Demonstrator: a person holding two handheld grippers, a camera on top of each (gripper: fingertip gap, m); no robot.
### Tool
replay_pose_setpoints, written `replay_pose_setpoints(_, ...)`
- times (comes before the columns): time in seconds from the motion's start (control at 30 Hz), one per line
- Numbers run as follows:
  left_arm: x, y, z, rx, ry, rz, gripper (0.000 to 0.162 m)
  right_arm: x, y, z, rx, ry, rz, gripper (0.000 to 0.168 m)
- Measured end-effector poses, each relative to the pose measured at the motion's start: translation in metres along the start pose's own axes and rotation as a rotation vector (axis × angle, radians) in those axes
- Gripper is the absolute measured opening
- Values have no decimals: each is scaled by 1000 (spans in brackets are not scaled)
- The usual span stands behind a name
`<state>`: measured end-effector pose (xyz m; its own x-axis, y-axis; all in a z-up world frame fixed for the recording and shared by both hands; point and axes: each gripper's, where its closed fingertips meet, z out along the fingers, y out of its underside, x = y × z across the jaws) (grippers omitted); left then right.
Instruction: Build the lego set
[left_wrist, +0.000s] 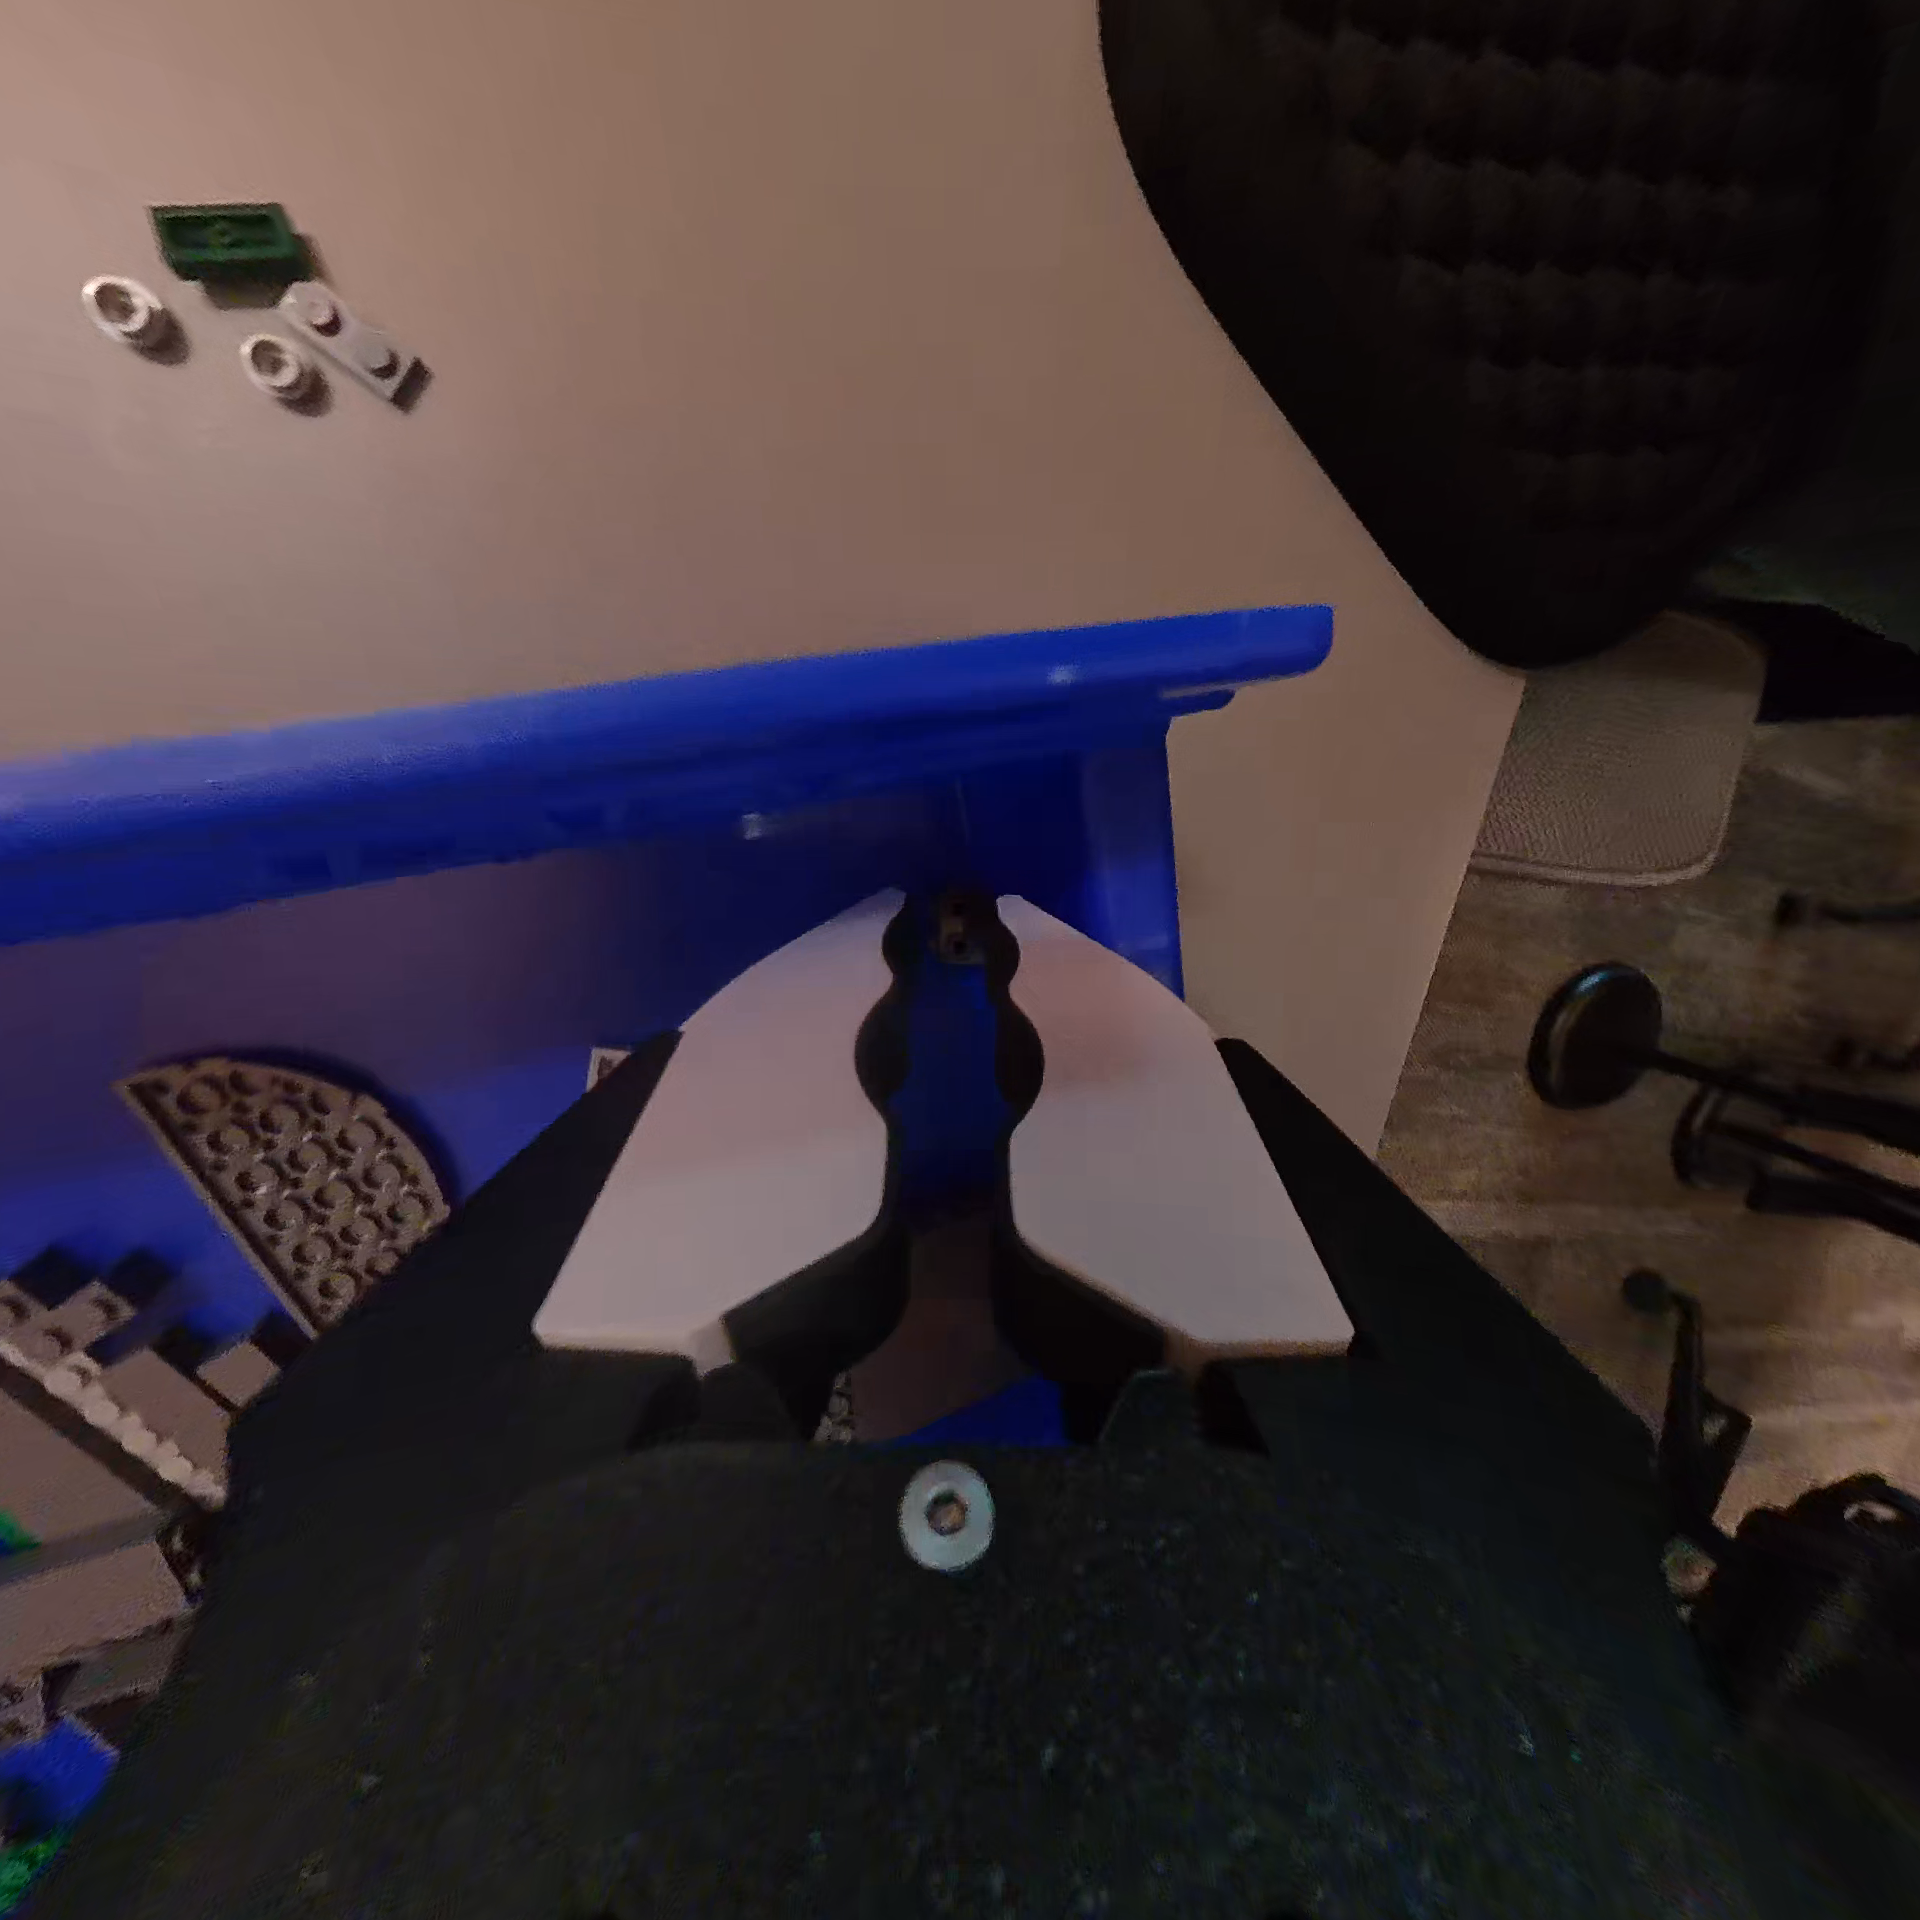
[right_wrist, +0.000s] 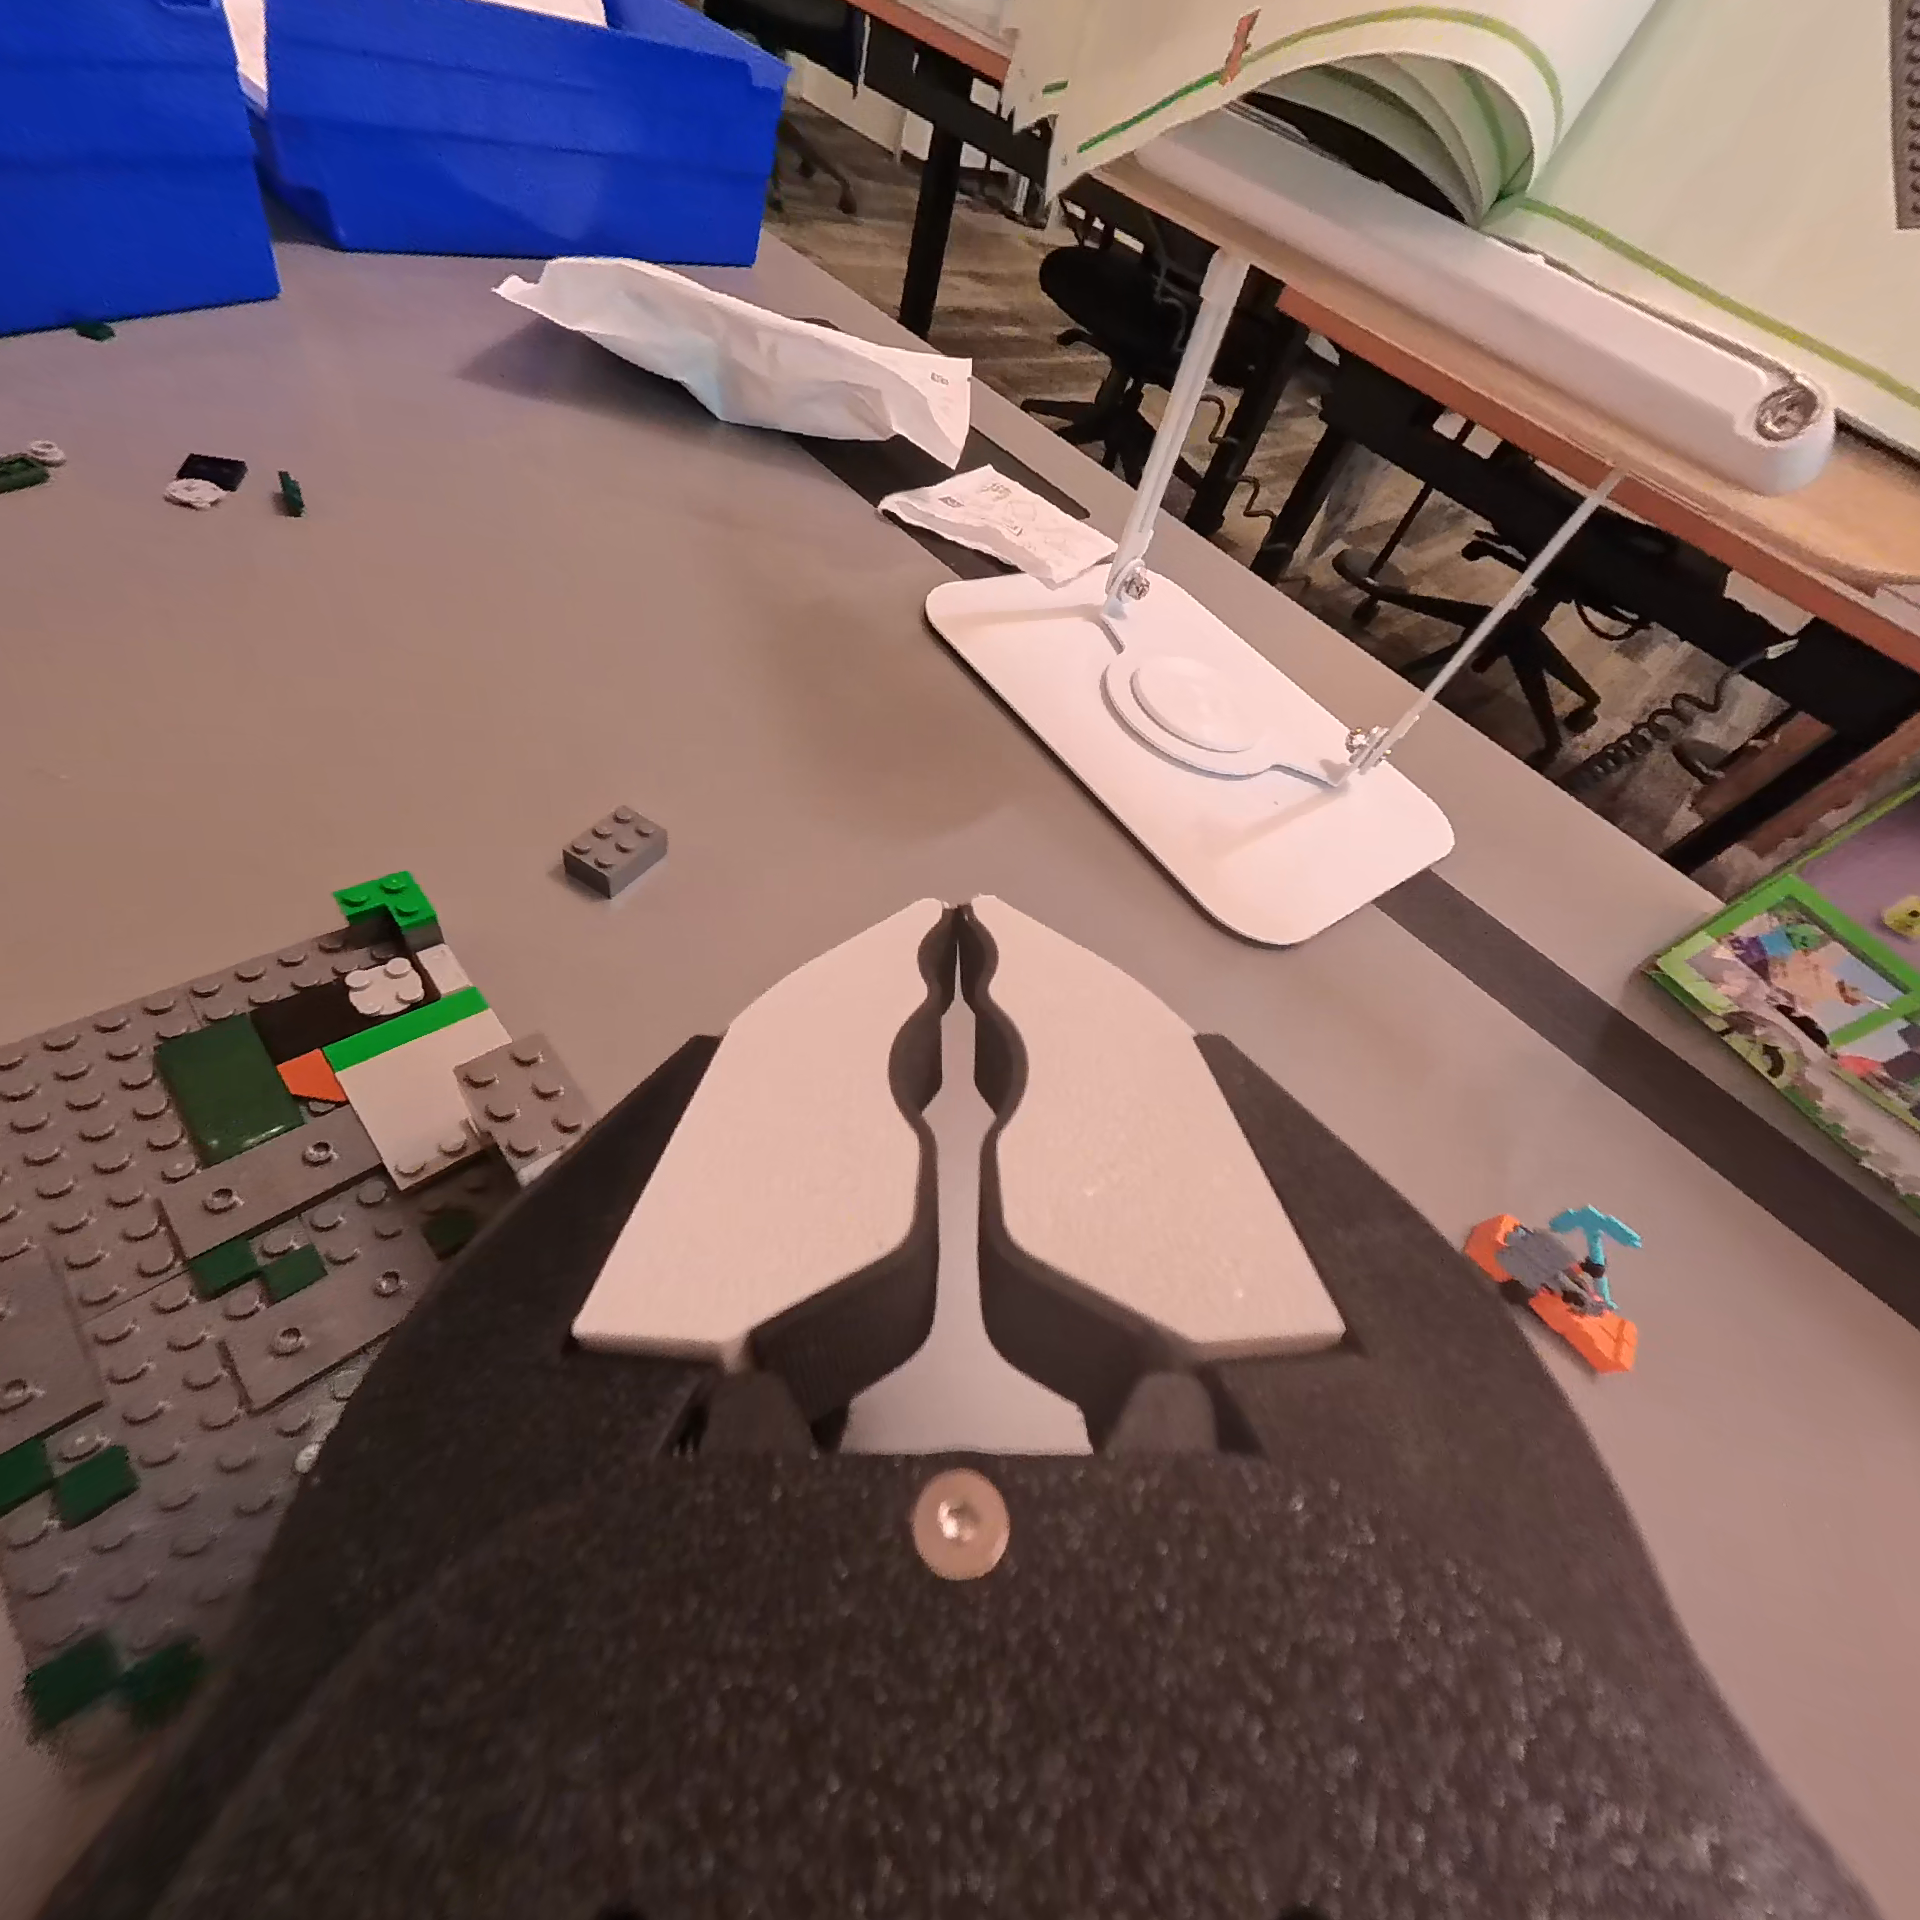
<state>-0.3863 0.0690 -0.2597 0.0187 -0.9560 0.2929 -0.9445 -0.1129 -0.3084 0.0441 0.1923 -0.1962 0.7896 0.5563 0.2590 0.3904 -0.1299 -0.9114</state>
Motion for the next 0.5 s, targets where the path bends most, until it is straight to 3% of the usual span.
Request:
replay_pose_setpoints(0.27,2,14,12,-135,102,55,23,3,-1,0,12,-3,-11,0)
replay_pose_setpoints(0.5,4,12,16,-147,64,83,14,7,-1,-1,14,8,-14,0)
